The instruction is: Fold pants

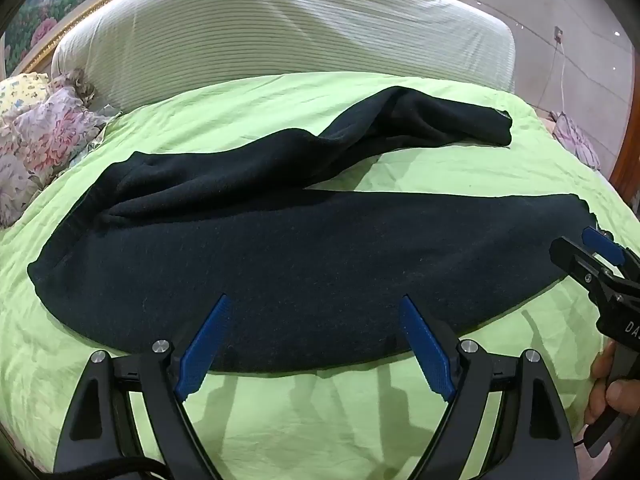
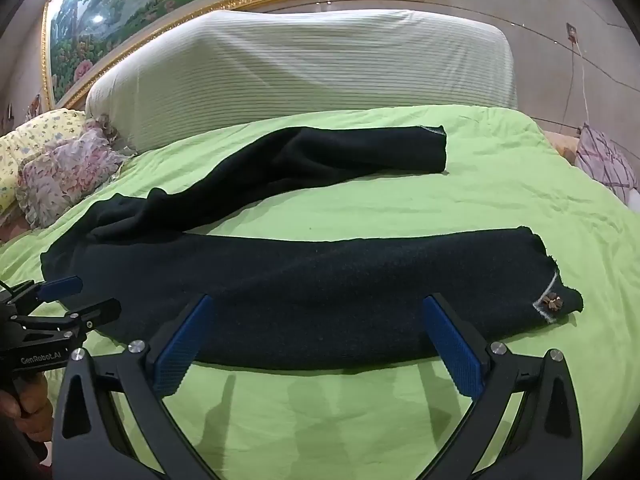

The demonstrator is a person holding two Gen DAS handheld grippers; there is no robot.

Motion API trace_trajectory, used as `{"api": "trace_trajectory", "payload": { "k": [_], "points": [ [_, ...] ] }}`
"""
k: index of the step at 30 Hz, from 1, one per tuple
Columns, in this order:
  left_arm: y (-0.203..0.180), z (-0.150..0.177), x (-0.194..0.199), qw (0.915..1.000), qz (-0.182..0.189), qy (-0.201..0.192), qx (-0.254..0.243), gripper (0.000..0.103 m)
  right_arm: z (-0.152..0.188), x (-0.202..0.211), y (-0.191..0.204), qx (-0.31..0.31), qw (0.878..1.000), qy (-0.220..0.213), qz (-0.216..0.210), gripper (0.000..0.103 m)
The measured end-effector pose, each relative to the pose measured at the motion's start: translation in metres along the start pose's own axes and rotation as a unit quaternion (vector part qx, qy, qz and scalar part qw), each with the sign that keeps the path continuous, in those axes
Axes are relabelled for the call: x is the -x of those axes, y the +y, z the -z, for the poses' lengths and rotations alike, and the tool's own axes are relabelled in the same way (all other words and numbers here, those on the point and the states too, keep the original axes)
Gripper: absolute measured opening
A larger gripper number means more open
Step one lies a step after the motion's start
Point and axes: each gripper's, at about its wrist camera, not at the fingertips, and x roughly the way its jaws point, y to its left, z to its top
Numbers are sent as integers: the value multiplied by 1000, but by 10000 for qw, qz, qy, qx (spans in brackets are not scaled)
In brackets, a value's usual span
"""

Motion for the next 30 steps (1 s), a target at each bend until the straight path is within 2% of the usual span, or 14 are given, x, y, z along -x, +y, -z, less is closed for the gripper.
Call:
{"api": "trace_trajectory", "payload": {
  "k": [30],
  "points": [
    [0,-5,1,9999,116,-5,-39,86,0,-3,-3,-51,10000,-27,-50,103]
  ]
}}
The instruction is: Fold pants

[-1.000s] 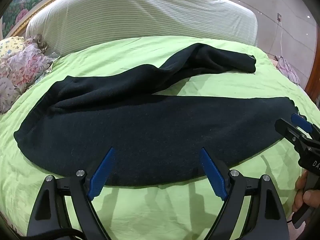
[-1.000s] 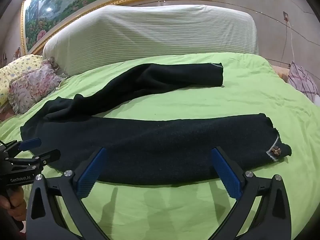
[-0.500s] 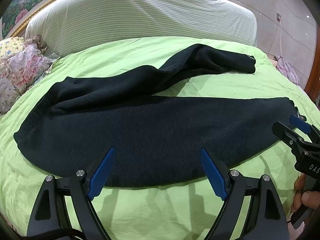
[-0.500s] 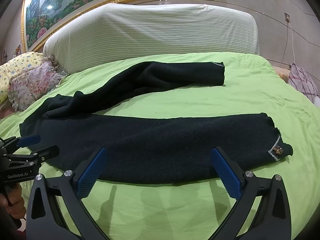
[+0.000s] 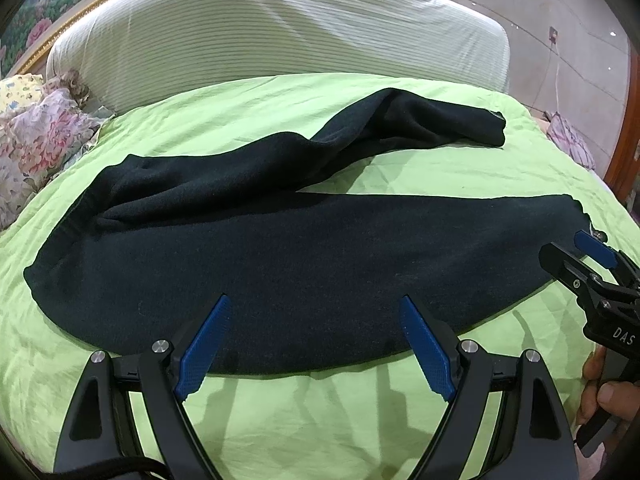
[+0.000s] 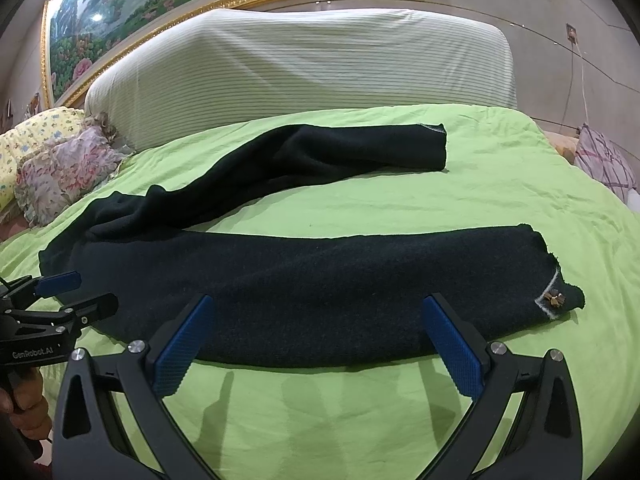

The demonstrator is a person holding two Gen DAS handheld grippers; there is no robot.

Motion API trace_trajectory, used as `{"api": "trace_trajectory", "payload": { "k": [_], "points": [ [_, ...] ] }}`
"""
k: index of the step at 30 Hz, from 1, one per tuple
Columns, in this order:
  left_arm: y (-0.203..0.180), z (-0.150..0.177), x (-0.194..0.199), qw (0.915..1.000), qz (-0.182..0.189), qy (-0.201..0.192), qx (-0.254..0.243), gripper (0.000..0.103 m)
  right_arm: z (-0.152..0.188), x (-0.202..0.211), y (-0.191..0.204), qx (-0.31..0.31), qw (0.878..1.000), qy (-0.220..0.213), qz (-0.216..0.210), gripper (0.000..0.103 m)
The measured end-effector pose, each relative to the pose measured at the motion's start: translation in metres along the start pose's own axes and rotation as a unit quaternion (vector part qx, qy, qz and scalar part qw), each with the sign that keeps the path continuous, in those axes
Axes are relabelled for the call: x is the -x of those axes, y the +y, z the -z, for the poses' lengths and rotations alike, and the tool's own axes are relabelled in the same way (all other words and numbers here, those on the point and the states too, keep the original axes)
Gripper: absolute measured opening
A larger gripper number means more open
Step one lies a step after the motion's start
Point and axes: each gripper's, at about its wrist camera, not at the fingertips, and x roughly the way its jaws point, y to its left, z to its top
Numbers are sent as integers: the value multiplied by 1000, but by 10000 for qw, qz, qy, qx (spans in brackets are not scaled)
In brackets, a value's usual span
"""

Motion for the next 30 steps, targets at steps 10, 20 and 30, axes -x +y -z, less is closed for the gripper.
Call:
{"api": "trace_trajectory", "payload": {
  "k": [10,20,30],
  "points": [
    [0,-1,0,10000,71,16,31,86,0,0,-1,-48,10000,-74,-35,103],
    [0,-1,0,9998,154,60,95,87,1,1,0,-12,10000,48,51,103],
    [1,-7,0,9997,206,86,70,87,-3,3,-3,-102,9999,-38,17,103]
  ]
}}
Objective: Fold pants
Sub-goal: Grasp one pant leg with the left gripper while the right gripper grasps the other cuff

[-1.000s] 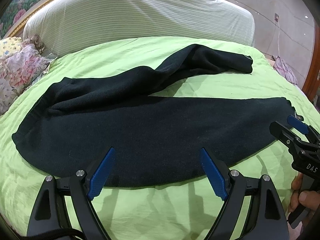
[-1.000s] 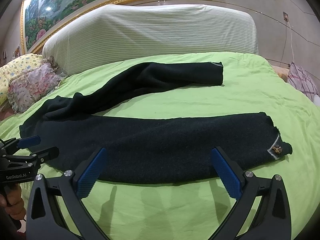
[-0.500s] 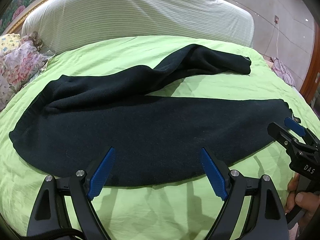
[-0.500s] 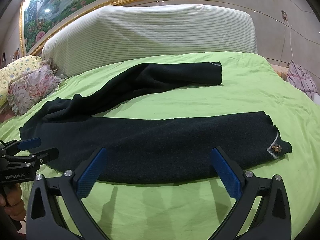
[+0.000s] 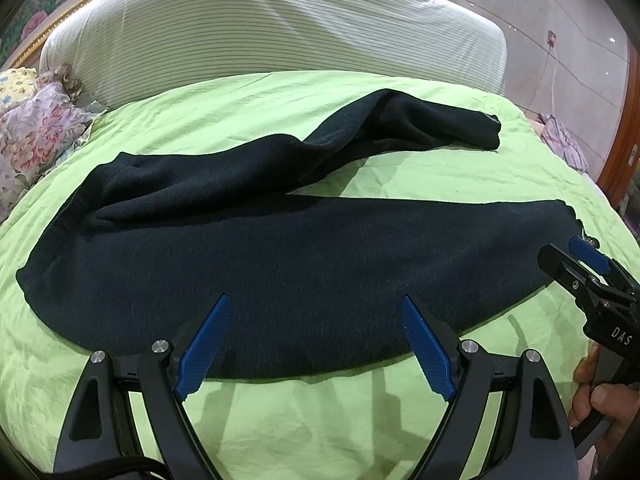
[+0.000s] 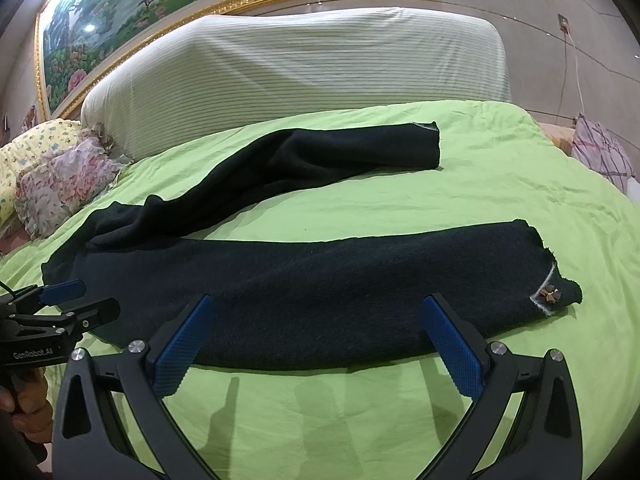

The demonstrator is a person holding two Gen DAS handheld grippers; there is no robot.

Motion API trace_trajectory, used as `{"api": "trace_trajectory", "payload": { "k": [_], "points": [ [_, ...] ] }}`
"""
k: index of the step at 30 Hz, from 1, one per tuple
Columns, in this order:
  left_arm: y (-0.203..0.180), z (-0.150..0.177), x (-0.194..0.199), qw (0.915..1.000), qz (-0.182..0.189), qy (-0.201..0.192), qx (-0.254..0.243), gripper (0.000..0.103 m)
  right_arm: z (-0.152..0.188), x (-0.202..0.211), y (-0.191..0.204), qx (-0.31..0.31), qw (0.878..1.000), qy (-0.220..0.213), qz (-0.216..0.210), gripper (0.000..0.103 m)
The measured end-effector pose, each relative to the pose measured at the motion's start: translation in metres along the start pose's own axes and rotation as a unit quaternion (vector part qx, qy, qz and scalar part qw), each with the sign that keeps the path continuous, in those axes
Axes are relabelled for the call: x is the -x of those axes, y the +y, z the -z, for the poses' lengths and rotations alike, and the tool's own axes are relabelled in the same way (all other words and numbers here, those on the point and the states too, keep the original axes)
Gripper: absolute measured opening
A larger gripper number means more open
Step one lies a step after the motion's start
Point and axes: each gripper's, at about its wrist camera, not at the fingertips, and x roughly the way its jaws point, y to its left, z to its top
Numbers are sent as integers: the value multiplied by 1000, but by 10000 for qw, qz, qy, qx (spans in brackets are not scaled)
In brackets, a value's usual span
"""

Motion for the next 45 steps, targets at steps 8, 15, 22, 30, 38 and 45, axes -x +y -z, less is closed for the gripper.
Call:
{"api": "trace_trajectory", "payload": {
  "k": [8,15,22,30,38,45],
  "points": [
    [-3,-16,0,9999,36,-40,-129,87,-14,-4,-7,-174,9997,118,-83,103],
    [-7,-42,-14,9991,174,-27,-377,87,-43,-11,-24,-270,9995,121,-138,103],
    [-12,-83,-37,9976,283,-13,-639,87,-79,-35,-49,-590,9967,399,-376,103],
    [-25,-138,-81,9937,438,226,-1007,87,-118,-79,-89,-1071,9893,855,-492,103],
    [-30,-188,-127,9897,702,389,-1187,87,-153,-120,-131,-1359,9836,1091,-465,103],
    [-39,-214,-159,9827,935,681,-1449,87,-171,-162,-152,-1327,9825,1210,-495,103]
  ]
}}
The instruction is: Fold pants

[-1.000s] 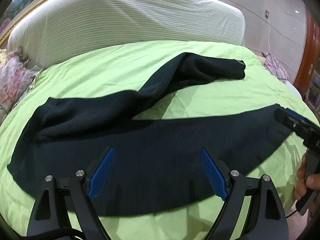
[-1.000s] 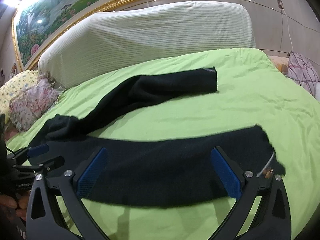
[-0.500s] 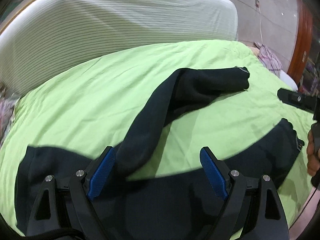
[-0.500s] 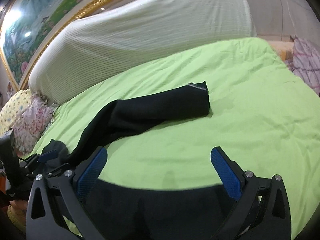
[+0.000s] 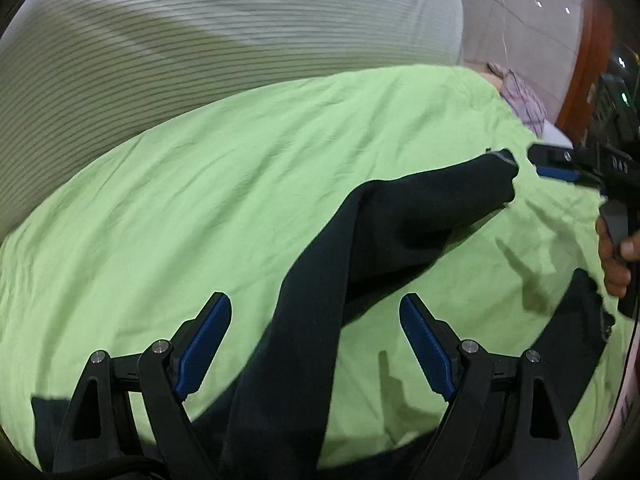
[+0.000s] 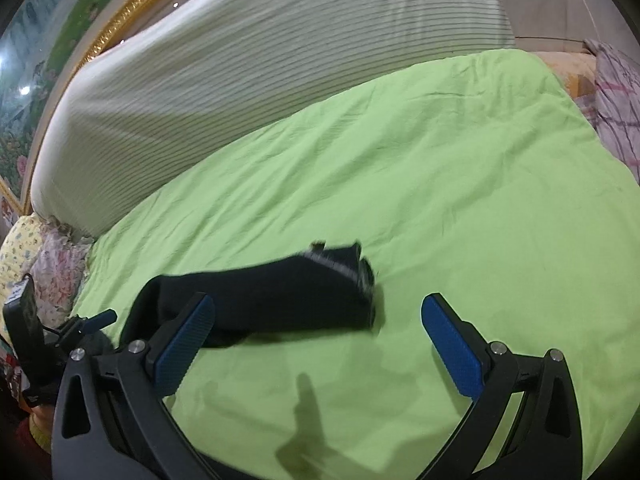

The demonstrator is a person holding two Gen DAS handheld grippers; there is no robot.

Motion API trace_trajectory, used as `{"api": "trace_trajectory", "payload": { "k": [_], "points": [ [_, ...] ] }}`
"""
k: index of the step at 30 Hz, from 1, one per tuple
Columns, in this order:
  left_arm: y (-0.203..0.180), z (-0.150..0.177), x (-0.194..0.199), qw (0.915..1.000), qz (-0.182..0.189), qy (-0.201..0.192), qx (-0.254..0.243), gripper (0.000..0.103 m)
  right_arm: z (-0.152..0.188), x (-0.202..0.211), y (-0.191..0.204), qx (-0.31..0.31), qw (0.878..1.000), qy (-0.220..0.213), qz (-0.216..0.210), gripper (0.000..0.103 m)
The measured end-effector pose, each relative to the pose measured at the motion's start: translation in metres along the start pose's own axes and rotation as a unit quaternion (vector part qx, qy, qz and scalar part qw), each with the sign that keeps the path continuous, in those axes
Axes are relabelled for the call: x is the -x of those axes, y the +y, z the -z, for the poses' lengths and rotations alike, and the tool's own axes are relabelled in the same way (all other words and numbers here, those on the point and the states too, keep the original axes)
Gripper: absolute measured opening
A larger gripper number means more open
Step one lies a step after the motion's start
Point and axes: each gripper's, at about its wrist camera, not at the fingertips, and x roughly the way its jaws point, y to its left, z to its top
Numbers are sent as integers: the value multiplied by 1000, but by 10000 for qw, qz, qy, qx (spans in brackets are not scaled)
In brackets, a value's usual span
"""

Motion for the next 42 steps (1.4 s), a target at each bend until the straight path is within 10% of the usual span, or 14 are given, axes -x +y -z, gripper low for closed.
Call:
{"api": "trace_trajectory", "payload": {
  "k": [5,8,14,19,42],
  "points": [
    [-1,-10,-23,9987,313,212,-353,87,-14,-28,-10,-111,9997,218,15,91],
    [5,-13,-38,9972,497,397,-392,86,-16,-39,-12,-52,9992,401,-11,53],
    [17,-18,-45,9926,1034,631,-118,33,-13,-27,-10,99,9995,293,53,7],
    [11,-6,-26,9925,1091,454,-307,11,-8,-5,-16,103,9998,134,-48,4],
    [-81,105,72,9832,1563,22,-942,9,104,111,-34,6,9999,-89,143,3]
  ]
}}
